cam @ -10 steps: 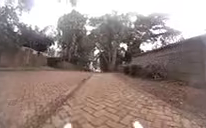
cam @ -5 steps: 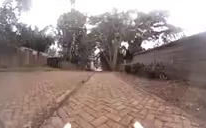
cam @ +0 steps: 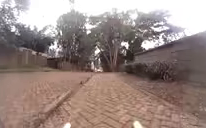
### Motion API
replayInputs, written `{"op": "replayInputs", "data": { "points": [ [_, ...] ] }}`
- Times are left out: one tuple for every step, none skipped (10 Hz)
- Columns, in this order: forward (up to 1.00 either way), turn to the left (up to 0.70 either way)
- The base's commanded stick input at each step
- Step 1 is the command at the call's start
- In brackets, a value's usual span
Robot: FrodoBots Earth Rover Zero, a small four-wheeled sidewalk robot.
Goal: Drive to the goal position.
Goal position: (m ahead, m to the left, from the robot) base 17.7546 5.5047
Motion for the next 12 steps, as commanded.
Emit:
{"op": "replayInputs", "data": {
  "points": [
    [0.70,0.00],
    [0.70,0.00],
    [0.70,0.00],
    [0.70,0.00],
    [0.70,0.00],
    [0.70,0.02],
    [0.70,0.01],
    [0.70,0.00],
    [0.70,0.00],
    [0.70,0.04],
    [0.70,0.04],
    [0.70,0.03]
  ]
}}
